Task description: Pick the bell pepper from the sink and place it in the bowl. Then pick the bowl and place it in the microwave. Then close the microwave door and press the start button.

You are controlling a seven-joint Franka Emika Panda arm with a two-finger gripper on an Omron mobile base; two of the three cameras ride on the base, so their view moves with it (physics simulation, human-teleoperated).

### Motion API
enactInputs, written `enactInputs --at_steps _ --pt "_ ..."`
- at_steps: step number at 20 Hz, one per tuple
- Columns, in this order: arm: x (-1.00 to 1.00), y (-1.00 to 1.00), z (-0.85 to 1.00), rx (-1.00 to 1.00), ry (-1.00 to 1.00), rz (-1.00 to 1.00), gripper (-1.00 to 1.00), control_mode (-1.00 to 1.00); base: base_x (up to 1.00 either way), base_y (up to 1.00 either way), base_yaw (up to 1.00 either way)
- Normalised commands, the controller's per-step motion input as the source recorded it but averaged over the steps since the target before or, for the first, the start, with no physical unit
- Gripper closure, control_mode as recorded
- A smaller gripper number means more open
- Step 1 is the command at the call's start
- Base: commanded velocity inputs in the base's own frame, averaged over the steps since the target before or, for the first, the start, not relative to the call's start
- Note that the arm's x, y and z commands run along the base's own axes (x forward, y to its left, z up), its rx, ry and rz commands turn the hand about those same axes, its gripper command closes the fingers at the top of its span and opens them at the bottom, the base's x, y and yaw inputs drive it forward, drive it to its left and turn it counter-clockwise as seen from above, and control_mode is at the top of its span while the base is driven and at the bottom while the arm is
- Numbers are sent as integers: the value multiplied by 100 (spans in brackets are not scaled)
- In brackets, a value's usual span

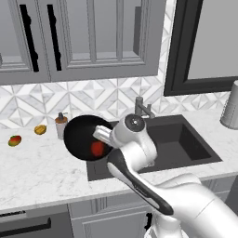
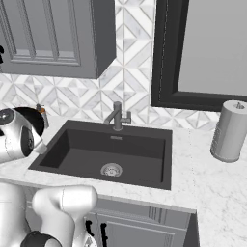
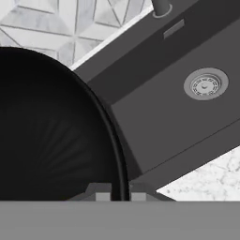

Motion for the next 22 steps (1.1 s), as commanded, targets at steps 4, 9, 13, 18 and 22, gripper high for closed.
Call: enactInputs --at_steps 4,9,13,18,22 --pt "-8 -34 48 -1 15 -7 100 -100 0 0 0" --pt "-23 -24 34 -6 8 -4 100 -100 0 0 0" --pt "-38 -39 47 -5 2 -6 100 -100 0 0 0" --pt "-46 -42 49 -3 0 -7 100 -100 0 0 0" --pt "-41 -40 43 0 1 -9 100 -100 0 0 0"
